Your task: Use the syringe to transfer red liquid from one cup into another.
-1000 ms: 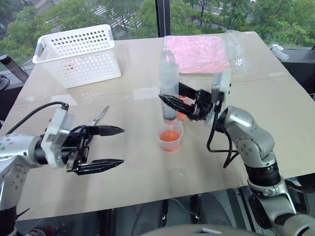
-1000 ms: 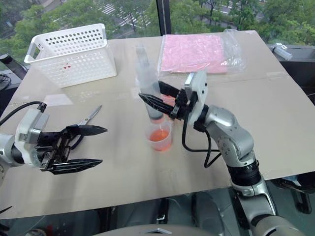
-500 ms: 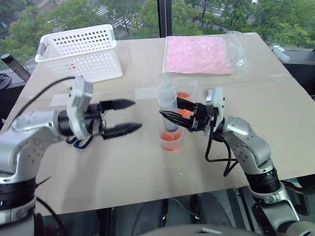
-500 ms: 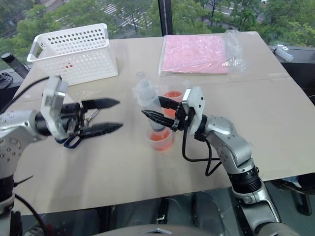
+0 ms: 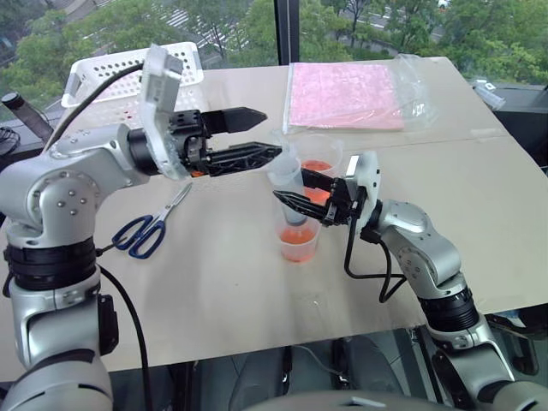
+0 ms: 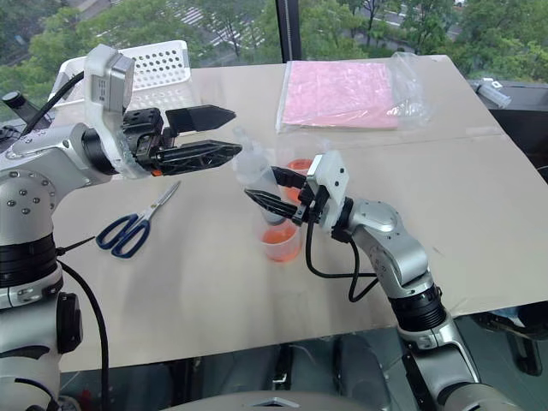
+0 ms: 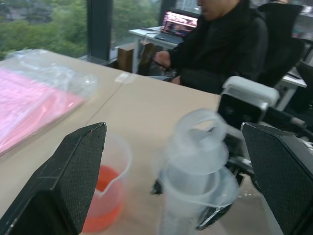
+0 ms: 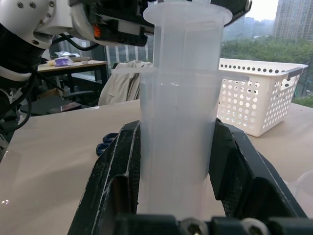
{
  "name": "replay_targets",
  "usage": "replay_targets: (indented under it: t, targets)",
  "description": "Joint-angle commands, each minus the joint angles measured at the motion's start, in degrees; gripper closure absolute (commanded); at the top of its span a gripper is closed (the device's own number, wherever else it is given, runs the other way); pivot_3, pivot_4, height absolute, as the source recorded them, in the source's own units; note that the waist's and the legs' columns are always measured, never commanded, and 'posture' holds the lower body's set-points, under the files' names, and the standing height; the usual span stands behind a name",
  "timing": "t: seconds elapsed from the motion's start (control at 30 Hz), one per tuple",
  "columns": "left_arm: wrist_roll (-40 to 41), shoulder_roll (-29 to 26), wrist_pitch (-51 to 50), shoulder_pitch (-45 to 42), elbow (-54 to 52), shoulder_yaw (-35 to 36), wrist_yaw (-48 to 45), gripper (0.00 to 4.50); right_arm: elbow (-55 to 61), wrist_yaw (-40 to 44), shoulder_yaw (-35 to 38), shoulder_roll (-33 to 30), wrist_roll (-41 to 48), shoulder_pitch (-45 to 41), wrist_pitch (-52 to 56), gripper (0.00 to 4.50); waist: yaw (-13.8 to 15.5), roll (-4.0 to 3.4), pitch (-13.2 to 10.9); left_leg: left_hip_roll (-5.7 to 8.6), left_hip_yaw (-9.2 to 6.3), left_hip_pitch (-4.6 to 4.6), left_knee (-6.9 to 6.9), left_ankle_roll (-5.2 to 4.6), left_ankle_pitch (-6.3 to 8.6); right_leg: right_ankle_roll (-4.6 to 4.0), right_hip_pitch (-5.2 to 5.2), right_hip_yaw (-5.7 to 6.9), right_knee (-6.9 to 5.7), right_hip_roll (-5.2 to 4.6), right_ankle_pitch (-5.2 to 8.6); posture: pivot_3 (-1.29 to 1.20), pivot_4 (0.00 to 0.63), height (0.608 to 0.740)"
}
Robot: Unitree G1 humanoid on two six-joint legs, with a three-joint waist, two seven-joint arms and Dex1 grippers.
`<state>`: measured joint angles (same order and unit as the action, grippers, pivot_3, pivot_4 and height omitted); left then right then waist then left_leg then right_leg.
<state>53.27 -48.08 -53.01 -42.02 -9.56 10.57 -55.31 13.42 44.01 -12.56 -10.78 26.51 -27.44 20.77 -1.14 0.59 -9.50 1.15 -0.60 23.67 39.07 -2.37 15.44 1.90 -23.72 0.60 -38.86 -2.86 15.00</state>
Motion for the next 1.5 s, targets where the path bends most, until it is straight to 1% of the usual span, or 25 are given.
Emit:
replay_targets:
  t: [0.03,0.4,0.43,0.47,0.5,0.6,0.67,0.7,0.77,1.0,1.23,1.5]
  targets:
    - [-2.1,-0.8,2.1,-1.3,0.5,0.0,-1.0,0.0,1.9,0.5,0.7,0.2,0.6,-1.0,-1.4,2.99,0.1,0.0,0.0,0.0,0.0,0.0,0.0,0.0,0.0,0.0,0.0,0.01,0.0,0.06,0.0,0.0,0.15,0.74]
    - [-6.9,3.2,5.4,-3.6,1.4,-2.9,0.3,0.0,1.5,1.2,0.5,-0.2,-0.2,-1.8,-1.5,2.99,0.3,0.0,0.0,0.01,-0.01,0.02,0.03,0.0,0.0,0.0,0.0,0.01,0.0,-0.04,0.0,0.0,0.15,0.74]
    - [-7.0,4.0,5.4,-4.2,1.4,-3.0,0.6,0.39,1.5,1.2,0.5,-0.3,-0.2,-1.8,-1.5,2.99,0.3,0.0,0.0,0.01,-0.01,0.02,0.03,0.0,0.0,0.0,0.0,0.01,0.0,-0.04,0.0,0.0,0.15,0.74]
    - [-7.2,4.6,5.6,-4.7,1.2,-3.2,0.7,0.52,1.5,1.2,0.5,-0.3,-0.3,-1.9,-1.5,2.99,0.3,0.0,0.0,0.01,-0.01,0.02,0.03,0.0,0.0,0.0,0.0,0.01,0.0,-0.04,0.0,0.0,0.15,0.74]
    - [-7.1,5.1,5.8,-5.1,0.8,-3.4,0.4,0.83,1.5,1.2,0.4,-0.3,-0.3,-1.9,-1.5,2.99,0.3,0.0,0.0,0.01,0.0,0.02,0.03,0.0,0.0,0.0,0.0,0.01,0.0,-0.04,0.0,0.0,0.15,0.74]
    - [-6.5,6.0,5.9,-5.9,-0.4,-4.0,-0.6,2.22,1.4,1.3,0.4,-0.2,-0.5,-2.2,-1.5,2.99,0.3,0.0,0.0,0.02,0.0,0.03,0.04,0.0,0.0,0.0,0.0,0.0,0.0,-0.05,0.0,0.0,0.15,0.74]
    - [-6.8,6.1,6.1,-5.7,-1.3,-4.6,-1.7,3.05,1.5,1.2,0.6,0.0,-0.4,-2.6,-1.3,2.99,0.2,0.0,0.0,0.01,0.0,0.02,0.04,0.0,0.0,0.0,0.0,0.0,-0.01,-0.04,0.0,0.0,0.15,0.74]
    - [-6.9,6.1,6.1,-5.5,-1.6,-4.8,-2.1,3.69,1.6,1.1,0.7,0.1,-0.2,-2.8,-1.2,2.99,0.2,0.0,0.0,0.0,0.0,0.02,0.04,0.0,0.0,0.0,0.0,0.0,-0.01,-0.04,0.0,0.0,0.15,0.74]
    - [-7.7,5.9,6.7,-4.7,-2.1,-5.4,-3.3,4.48,1.8,1.1,1.0,0.2,0.1,-3.1,-1.0,2.99,0.2,0.0,0.0,0.0,-0.01,0.02,0.03,0.0,0.0,0.0,0.0,0.0,-0.01,-0.04,0.0,0.0,0.15,0.74]
    - [-9.5,5.4,8.8,-2.0,-3.3,-7.2,-6.4,4.5,2.8,1.2,1.6,0.4,1.3,-3.7,0.1,3.0,0.3,0.0,0.0,0.01,0.0,0.02,0.04,0.0,0.0,0.0,0.0,0.0,-0.01,-0.05,0.0,0.0,0.15,0.74]
    - [-12.4,4.6,11.6,3.6,-4.9,-10.0,-8.7,4.5,3.3,1.1,2.6,0.9,2.2,-4.6,1.2,3.0,0.2,0.0,0.0,0.01,0.0,0.02,0.04,0.0,0.0,0.0,0.0,0.0,-0.01,-0.05,0.0,0.0,0.15,0.74]
    - [-13.1,5.5,12.8,5.8,-5.5,-11.7,-8.7,4.5,4.4,0.4,3.4,1.1,2.8,-5.3,2.6,3.0,0.3,0.0,0.0,0.01,0.0,0.03,0.04,-0.01,0.0,0.0,0.01,0.01,0.0,-0.06,0.0,0.0,0.15,0.74]
